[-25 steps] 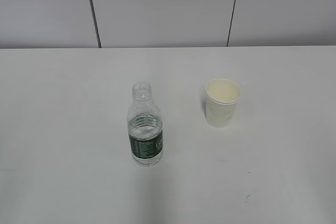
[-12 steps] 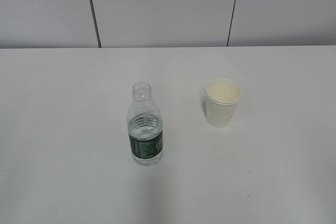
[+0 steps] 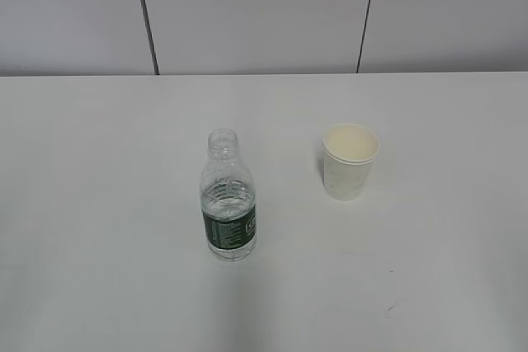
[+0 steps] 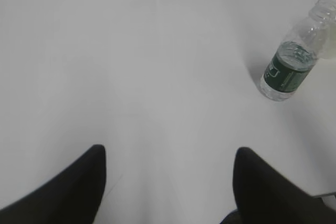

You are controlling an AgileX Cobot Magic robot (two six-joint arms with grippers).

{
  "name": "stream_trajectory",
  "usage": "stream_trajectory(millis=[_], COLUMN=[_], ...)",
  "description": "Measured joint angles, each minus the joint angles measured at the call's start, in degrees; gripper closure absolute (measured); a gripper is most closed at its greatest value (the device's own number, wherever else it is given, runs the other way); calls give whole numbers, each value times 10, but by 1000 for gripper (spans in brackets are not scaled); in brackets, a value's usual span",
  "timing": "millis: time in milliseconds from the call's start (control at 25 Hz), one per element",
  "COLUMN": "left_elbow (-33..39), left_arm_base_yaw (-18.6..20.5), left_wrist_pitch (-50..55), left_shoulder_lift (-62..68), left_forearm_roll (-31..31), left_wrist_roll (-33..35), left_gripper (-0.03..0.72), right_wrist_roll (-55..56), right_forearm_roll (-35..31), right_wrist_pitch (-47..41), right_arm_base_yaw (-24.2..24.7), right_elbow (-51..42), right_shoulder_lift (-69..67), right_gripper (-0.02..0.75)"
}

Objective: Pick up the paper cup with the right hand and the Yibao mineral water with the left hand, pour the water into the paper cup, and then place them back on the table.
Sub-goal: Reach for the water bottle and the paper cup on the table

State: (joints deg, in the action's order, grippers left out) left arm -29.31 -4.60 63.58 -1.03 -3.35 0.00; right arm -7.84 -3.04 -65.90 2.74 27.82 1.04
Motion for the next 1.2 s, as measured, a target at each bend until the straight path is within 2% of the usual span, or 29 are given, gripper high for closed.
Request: stream_trajectory(millis=[560, 720, 960, 1200], left_elbow=[-4, -9, 29, 119], left_arm_base_yaw=[0, 0, 0, 0], left_wrist_pitch=[-6, -68, -268, -383], left_shoulder_lift=[0, 0, 0, 0], left_forearm_roll=[-3, -7, -3, -2], left_wrist_roll=[0, 0, 0, 0], left_gripper=[219, 219, 219, 219], right_wrist_roll=[0, 0, 0, -2], right_forearm_roll=[0, 1, 1, 12], right_wrist_pitch=[7, 42, 177, 358], right_arm_base_yaw=[0, 0, 0, 0], right_elbow=[5, 11, -15, -86], right_shoulder_lift=[0, 0, -24, -87], right_gripper=[153, 153, 153, 153])
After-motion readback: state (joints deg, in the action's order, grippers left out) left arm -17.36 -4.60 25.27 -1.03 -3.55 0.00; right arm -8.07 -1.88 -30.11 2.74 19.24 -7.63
